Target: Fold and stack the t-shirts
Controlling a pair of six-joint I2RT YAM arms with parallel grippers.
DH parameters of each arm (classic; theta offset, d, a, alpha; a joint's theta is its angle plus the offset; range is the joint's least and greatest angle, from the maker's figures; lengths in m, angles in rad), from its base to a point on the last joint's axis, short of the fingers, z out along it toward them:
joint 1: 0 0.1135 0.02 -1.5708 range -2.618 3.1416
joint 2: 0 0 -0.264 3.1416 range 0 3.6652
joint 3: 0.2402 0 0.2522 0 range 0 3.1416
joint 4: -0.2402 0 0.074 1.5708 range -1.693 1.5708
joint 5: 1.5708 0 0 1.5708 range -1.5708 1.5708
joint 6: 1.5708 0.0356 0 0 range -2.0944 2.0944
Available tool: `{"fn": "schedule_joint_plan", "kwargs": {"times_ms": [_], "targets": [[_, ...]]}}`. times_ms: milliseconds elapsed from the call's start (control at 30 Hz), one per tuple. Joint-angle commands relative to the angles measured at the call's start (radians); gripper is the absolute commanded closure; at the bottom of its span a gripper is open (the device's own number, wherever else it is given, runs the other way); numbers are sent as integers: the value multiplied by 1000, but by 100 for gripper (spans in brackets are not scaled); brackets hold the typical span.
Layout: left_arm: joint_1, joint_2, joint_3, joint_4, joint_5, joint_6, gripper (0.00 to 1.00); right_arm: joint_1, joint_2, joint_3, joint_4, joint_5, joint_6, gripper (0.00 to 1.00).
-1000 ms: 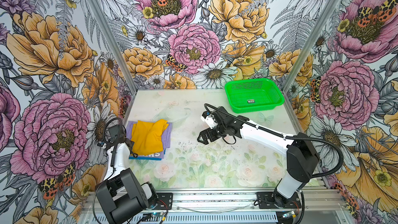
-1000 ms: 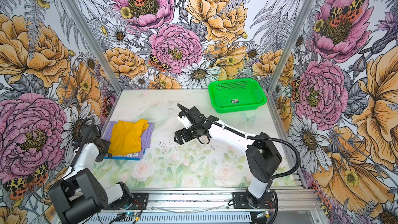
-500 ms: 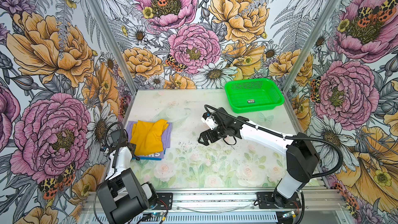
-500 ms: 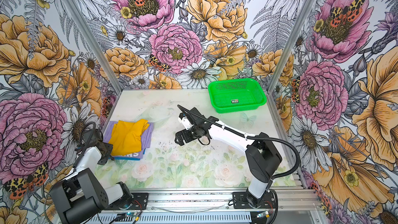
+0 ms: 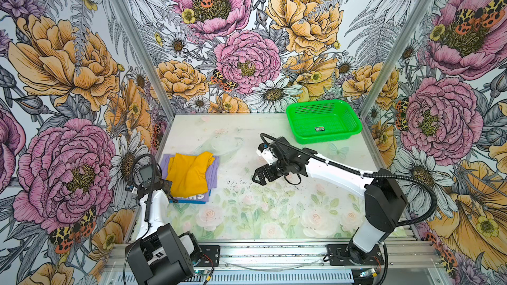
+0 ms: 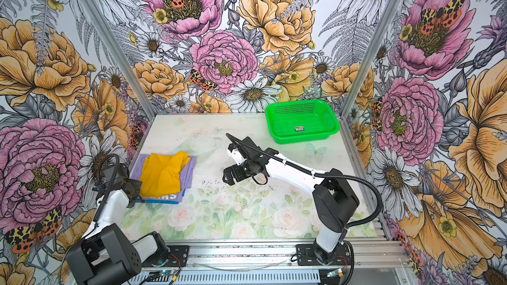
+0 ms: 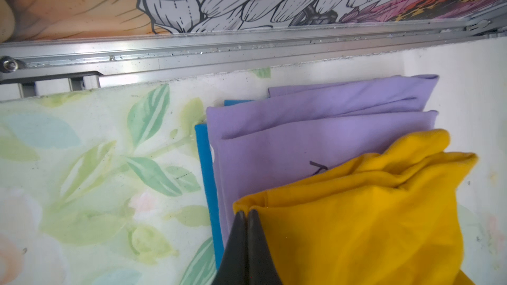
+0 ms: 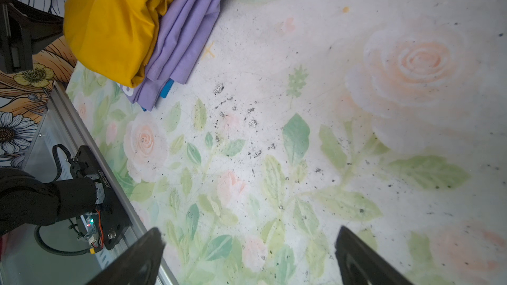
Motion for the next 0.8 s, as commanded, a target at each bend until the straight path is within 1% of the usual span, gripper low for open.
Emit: {"fn": "schedule_joint_plan", "kwargs": {"times_ms": [0, 133, 200, 300, 367, 467, 567, 700, 767], "targets": [[15, -41, -5, 36, 36, 23, 100, -7, -25, 12, -6, 18, 5, 0], [26, -42, 25, 20, 7, 50, 100, -8, -20, 20, -6, 14, 5, 1], [47, -38, 38, 13, 11, 65, 100, -6, -15, 28, -6, -7, -1, 1], [76, -42, 39, 9, 26, 71, 100, 17, 6, 58, -6, -41, -36, 1], [92, -51, 32, 8, 19, 70, 100, 65, 34, 89, -5, -64, -48, 2], [110, -45, 23, 13, 37, 67, 100, 124, 110, 166, -5, -77, -60, 8], [122, -25, 16, 20, 55, 65, 100, 186, 220, 264, -3, -81, -64, 14], [167, -12, -5, 54, 109, 59, 100, 242, 340, 386, 3, -81, -69, 21], [175, 8, -1, 68, 129, 63, 100, 263, 394, 447, 3, -81, -68, 27]]}}
